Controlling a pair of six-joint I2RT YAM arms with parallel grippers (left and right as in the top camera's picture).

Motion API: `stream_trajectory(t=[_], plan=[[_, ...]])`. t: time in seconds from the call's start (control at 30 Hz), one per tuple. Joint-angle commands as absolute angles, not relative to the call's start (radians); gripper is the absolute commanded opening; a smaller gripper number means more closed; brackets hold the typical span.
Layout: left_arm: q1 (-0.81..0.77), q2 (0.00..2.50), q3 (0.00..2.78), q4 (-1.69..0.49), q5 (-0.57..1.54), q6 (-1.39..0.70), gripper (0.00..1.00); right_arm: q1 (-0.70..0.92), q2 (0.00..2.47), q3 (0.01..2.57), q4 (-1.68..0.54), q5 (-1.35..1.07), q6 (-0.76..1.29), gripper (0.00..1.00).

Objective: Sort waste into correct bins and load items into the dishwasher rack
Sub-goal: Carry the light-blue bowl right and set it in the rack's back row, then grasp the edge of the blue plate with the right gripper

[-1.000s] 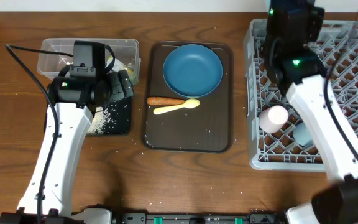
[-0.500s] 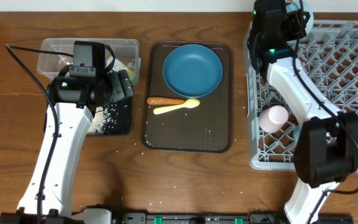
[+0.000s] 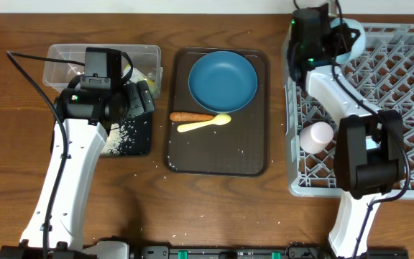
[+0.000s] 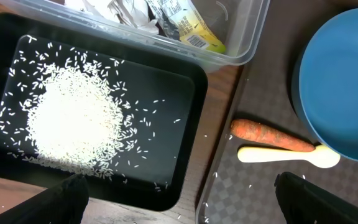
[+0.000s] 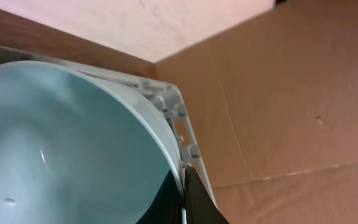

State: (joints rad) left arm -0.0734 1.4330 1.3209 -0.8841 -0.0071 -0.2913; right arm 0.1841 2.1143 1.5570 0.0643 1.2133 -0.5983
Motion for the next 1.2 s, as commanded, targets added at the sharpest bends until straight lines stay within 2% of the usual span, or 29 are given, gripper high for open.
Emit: stream_trajectory(t=[0.0,0.5,0.77,0.8,0.83,0.93,0.97,1.0,1.17], plan=[[-0.068,1.438,1.326,-0.886,-0.020,-0.290,0.98,0.162,2.119,1.558,0.069,1.258,-0.599,0.01],[-0.068,1.438,1.326,-0.886,-0.020,-0.290,0.98,0.196,2.123,1.557,-0.102,1.178,-0.516,0.01],[-0.068,1.438,1.326,-0.886,-0.020,-0.290,0.99,0.263,2.123,1.557,-0.110,1.170,-0.517,0.04],[-0.068,1.437,1.326,-0.886,-0.020,-0.290,0.99,0.273,2.123,1.557,-0.110,1.170,-0.517,0.07],[-0.068,1.437,1.326,-0.886,-0.020,-0.290,0.99,0.281,2.123,1.557,-0.110,1.169,-0.517,0.14],[-0.068,1.438,1.326,-0.886,-0.020,-0.290,0.99,0.311,2.123,1.557,-0.111,1.161,-0.517,0.48],[-0.068,1.438,1.326,-0.886,-0.020,-0.290,0.99,0.321,2.123,1.557,-0.111,1.158,-0.517,0.54],[-0.068,1.437,1.326,-0.886,-0.020,-0.290,0.99,0.331,2.123,1.557,-0.110,1.158,-0.517,0.58],[-0.068,1.438,1.326,-0.886,-0.020,-0.290,0.99,0.374,2.123,1.557,-0.109,1.158,-0.516,0.64]])
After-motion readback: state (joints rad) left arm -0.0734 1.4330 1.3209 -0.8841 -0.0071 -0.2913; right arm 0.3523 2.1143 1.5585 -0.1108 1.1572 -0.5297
